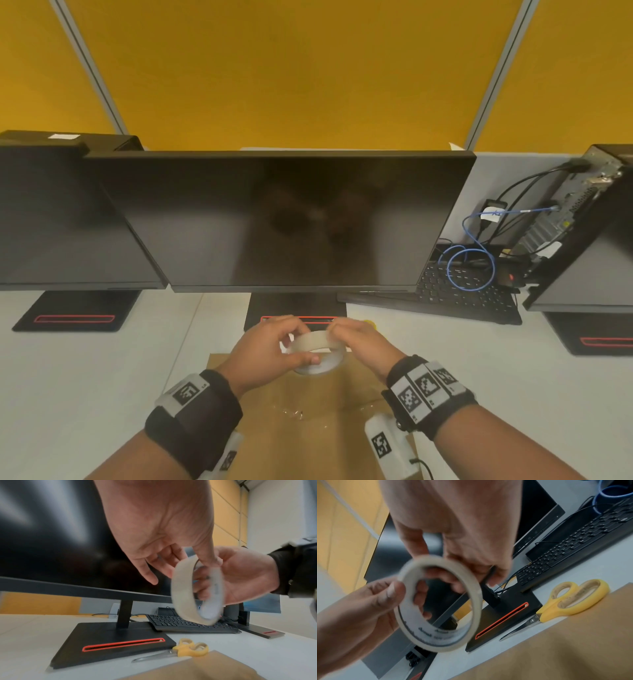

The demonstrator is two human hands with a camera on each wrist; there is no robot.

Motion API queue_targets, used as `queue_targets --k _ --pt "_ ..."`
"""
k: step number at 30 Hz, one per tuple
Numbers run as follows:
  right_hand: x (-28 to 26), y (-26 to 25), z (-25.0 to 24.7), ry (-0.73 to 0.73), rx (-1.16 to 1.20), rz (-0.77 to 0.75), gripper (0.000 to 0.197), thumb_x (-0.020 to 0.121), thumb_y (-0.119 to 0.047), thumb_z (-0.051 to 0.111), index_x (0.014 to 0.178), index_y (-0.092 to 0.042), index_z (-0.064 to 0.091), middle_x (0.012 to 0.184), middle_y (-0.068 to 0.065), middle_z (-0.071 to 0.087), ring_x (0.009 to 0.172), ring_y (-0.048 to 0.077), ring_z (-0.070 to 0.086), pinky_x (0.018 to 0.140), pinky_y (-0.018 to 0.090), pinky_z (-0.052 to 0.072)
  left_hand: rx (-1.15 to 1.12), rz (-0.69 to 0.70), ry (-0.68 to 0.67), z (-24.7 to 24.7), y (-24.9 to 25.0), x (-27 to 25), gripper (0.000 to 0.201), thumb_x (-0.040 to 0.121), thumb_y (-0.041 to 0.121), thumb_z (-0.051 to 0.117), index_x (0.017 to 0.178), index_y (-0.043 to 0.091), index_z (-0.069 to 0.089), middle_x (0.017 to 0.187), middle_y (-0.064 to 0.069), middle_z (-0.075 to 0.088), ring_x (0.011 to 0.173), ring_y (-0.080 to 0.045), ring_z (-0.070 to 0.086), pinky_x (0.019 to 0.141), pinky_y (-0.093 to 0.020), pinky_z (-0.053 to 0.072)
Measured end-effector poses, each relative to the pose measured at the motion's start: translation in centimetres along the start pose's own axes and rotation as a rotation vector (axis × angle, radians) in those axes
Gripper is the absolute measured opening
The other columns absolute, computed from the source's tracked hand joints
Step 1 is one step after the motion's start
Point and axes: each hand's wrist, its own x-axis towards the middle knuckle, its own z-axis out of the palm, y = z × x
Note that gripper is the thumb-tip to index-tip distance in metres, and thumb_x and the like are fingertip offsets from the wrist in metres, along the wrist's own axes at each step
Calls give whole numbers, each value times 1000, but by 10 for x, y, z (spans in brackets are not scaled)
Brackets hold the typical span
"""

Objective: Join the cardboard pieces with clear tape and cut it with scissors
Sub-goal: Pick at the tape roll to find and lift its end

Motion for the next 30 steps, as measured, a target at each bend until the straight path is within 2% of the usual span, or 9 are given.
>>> queue_targets --k 3,8,10,13,15,19,23,27,30 --pt "7 8 -3 176 -76 91 29 81 -42 68 89 -19 52 102 3 57 95 17 56 71 24 41 13 -92 115 11 1 -2 37 65 58 73 83 32 55 87 17 57 81 -2 52 70 -29 52" --pt "8 12 1 -45 147 279 34 89 -48 57 77 -17 65 82 2 55 69 14 53 62 24 39 -41 -101 180 31 14 -5 42 67 50 77 81 23 49 78 14 52 69 -3 48 58 -21 37" --pt "10 12 2 -29 283 250 32 84 -40 62 87 -9 68 83 6 57 70 16 57 66 26 43 -34 -83 177 38 18 -5 40 68 49 77 81 26 46 76 19 48 68 3 46 56 -16 31" --pt "12 8 0 -26 339 203 57 67 -40 63 107 2 66 91 13 60 86 24 59 79 39 50 43 10 93 45 19 -6 36 73 54 70 91 29 52 79 24 45 72 9 45 60 -11 33" --pt "12 6 -2 -37 284 165 49 65 -40 60 97 -4 68 88 13 63 88 26 59 89 45 50 95 106 58 44 19 -8 31 78 57 61 94 30 56 78 26 43 75 10 44 63 -9 31" --pt "10 3 -5 -96 116 94 46 64 -41 57 95 -7 66 89 8 61 86 20 55 81 43 49 16 166 247 35 12 -5 21 81 43 62 74 27 51 80 26 48 79 6 46 63 -14 34" --pt "3 -2 -5 -121 62 34 12 74 -32 49 74 -28 61 80 -2 53 80 14 48 75 30 38 -35 135 206 24 7 3 36 76 47 69 101 34 46 109 28 42 101 2 46 81 -15 46" --pt "2 -4 -8 -116 71 -1 13 75 -29 45 79 -23 56 83 2 52 85 18 47 80 34 35 -43 160 125 10 6 8 54 85 18 58 126 48 39 122 43 31 117 11 34 94 -9 33" --pt "1 -5 -7 -171 21 -28 14 75 -27 43 80 -22 55 80 1 56 91 24 50 86 37 37 18 127 77 5 5 15 54 90 13 54 131 46 44 121 41 36 114 14 35 99 -11 32"
